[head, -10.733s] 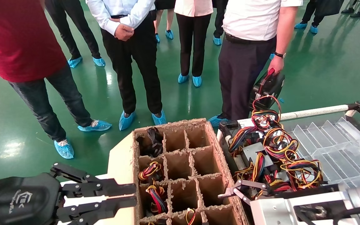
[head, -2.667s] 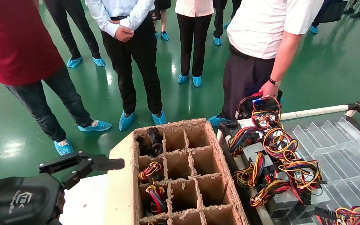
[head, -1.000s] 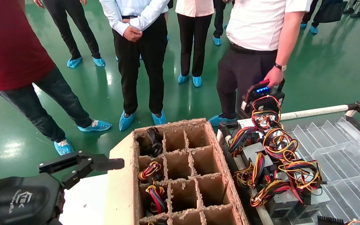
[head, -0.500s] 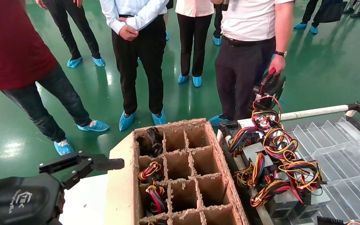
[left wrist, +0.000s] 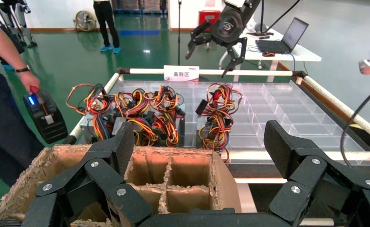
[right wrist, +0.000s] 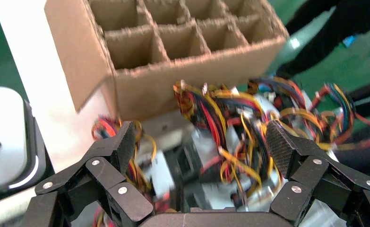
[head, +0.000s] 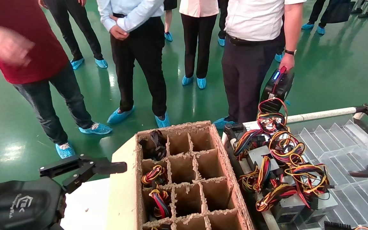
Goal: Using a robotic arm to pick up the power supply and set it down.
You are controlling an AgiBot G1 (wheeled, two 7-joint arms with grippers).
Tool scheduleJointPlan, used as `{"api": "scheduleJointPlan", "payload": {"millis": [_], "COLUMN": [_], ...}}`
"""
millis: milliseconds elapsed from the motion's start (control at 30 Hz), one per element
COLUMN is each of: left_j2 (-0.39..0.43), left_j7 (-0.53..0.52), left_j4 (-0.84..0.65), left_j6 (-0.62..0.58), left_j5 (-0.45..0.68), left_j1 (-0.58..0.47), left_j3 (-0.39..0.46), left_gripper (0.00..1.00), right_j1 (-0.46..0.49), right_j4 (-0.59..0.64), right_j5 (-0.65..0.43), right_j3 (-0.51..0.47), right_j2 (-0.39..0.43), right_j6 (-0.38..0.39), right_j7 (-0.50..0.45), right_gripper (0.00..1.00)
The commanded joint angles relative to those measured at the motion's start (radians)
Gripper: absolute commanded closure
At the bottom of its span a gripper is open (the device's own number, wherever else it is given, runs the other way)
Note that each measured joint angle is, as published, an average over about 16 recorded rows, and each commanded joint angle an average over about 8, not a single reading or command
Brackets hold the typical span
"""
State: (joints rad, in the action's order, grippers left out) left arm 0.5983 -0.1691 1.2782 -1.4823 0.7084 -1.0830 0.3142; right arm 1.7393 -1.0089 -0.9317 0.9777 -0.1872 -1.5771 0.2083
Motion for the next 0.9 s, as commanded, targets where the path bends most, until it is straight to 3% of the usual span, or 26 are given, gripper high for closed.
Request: {"api": "scheduleJointPlan", "payload": {"millis": [33, 900], "left_j2": [0.0, 0.0], "left_j7": [0.0, 0.0], "left_j4": [0.0, 0.0], "left_j6": [0.0, 0.0], "left_j5": [0.0, -0.001], "left_j1": [0.0, 0.0], "left_j3": [0.0, 0.001], "left_gripper": [0.0, 0.0], "right_j1": [-0.028, -0.353], "right_j4": [-0.011, -0.146], "right_j5": [0.008, 0.107], "right_j3": [-0.029, -0.37], "right_j2": [-0.018, -0.225], "right_j6": [0.003, 0.043], "right_j7": [-0.016, -0.21], "right_gripper": [0.0, 0.0]}}
